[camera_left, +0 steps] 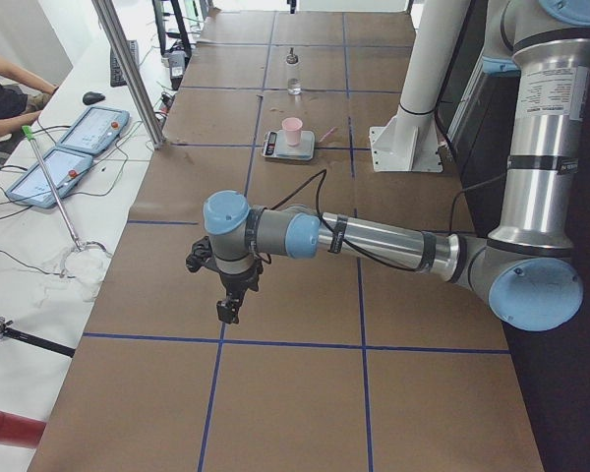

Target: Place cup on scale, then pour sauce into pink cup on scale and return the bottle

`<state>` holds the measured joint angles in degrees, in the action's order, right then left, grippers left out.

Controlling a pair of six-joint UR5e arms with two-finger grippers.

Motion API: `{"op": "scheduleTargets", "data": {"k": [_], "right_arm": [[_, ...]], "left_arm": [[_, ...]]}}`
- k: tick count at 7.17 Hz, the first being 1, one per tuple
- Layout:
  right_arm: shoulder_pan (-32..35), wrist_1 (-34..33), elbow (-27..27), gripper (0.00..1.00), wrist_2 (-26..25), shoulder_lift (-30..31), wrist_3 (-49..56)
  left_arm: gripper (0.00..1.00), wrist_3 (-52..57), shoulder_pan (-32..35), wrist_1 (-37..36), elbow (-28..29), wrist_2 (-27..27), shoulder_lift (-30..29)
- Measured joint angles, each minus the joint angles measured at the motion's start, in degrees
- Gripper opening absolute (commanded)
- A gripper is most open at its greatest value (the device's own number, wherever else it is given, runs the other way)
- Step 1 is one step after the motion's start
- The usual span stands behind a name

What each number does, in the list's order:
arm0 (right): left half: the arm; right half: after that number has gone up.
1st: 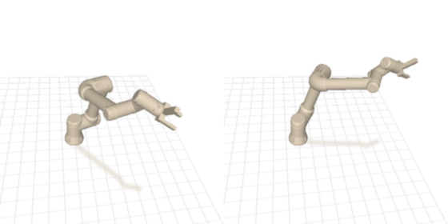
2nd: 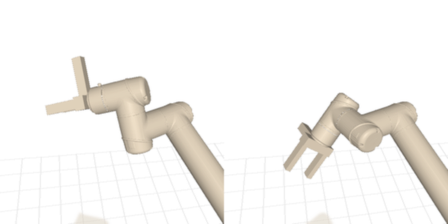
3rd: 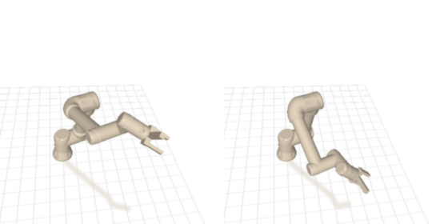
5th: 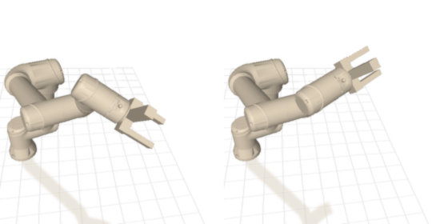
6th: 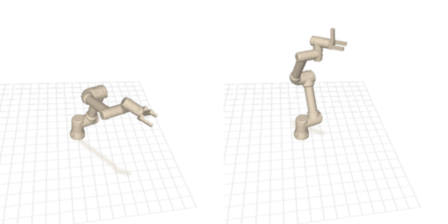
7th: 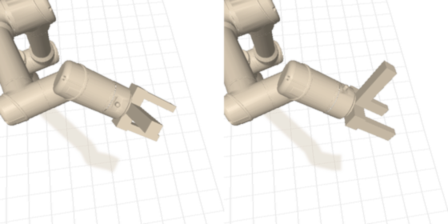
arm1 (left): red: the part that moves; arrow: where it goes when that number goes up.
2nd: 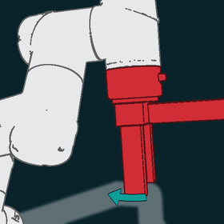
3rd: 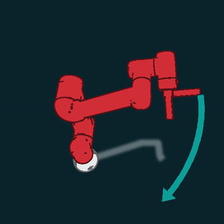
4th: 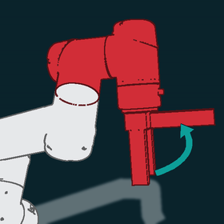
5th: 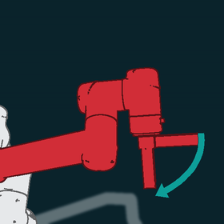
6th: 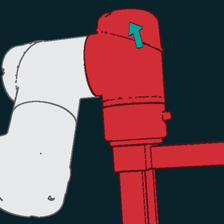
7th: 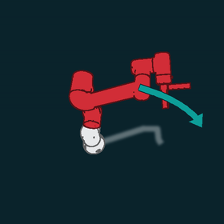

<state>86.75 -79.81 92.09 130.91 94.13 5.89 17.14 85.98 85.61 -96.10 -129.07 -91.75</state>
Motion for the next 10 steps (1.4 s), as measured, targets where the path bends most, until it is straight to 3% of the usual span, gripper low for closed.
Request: {"op": "scheduleTargets", "data": {"k": [2, 10], "right_arm": [[-0.1, 0.1, -0.2, 1.00, 0.0, -0.1, -0.8], [-0.2, -0.1, -0.5, 1.00, 0.4, -0.6, -2.1]], "left_arm": [[1.00, 3.2, 0.8, 0.3, 2.4, -0.1, 2.0], [1.00, 3.6, 2.4, 0.3, 2.8, -2.5, 3.0]]}}
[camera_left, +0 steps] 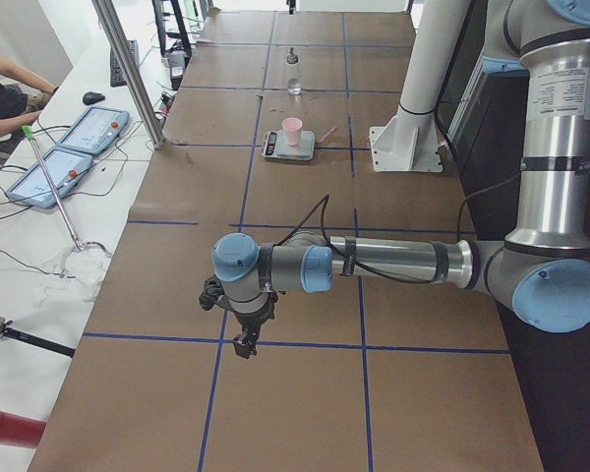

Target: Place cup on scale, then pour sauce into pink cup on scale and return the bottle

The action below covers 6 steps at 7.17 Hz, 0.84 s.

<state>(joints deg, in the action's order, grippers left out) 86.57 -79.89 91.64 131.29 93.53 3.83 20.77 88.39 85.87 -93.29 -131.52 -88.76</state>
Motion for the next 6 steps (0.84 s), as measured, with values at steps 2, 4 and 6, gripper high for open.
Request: {"op": "scheduleTargets", "data": {"k": [2, 4, 6], "right_arm": [[0.0, 0.0, 0.0, 1.00, 0.0, 0.0, 0.0], [0.0, 0.0, 0.0, 1.00, 0.0, 0.1, -0.1], [0.0, 0.0, 0.0, 1.00, 0.0, 0.2, -0.1]], "left_arm": [[1.00, 0.1, 0.1, 0.1, 0.2, 0.0, 0.0], [1.00, 2.1, 0.2, 0.7, 2.2, 0.0, 0.1], [1.00, 3.2, 0.8, 1.3, 3.1, 0.0, 0.0]]}}
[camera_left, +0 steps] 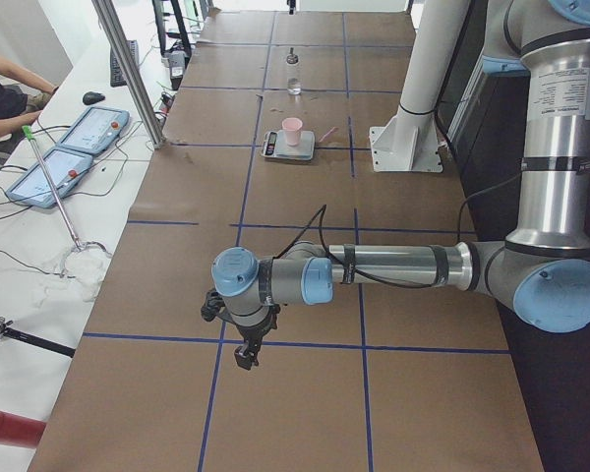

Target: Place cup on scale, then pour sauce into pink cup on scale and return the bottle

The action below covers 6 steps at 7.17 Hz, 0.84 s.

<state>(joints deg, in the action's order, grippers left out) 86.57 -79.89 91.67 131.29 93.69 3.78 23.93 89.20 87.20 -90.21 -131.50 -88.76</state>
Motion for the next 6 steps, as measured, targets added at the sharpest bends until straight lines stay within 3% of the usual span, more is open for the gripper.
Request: {"op": "scheduleTargets", "data": {"k": [6], "right_arm": [[0.1, -0.5, 3.7, 1.00, 1.9, 0.5, -6.2]], "left_arm": [[1.00, -0.1, 2.0, 0.2, -0.2, -0.1, -0.8]]}}
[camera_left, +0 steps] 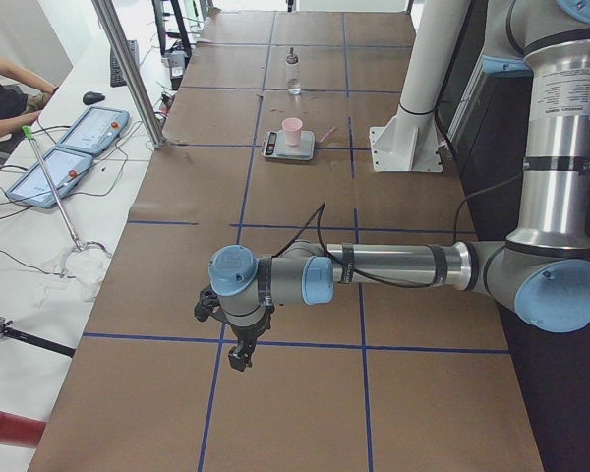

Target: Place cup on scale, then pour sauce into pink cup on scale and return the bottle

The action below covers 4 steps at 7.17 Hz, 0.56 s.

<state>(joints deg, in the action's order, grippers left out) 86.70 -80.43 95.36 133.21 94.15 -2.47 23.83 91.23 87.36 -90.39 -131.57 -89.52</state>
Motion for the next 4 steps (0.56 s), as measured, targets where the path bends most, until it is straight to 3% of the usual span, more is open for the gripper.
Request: {"op": "scheduleTargets", "data": {"k": [4], "right_arm": [[0.0, 0.1, -0.3, 1.00, 0.6, 0.5, -5.7]], "left_arm": [[1.00, -9.7, 0.0, 0.5, -0.6, -0.9, -0.1]]}}
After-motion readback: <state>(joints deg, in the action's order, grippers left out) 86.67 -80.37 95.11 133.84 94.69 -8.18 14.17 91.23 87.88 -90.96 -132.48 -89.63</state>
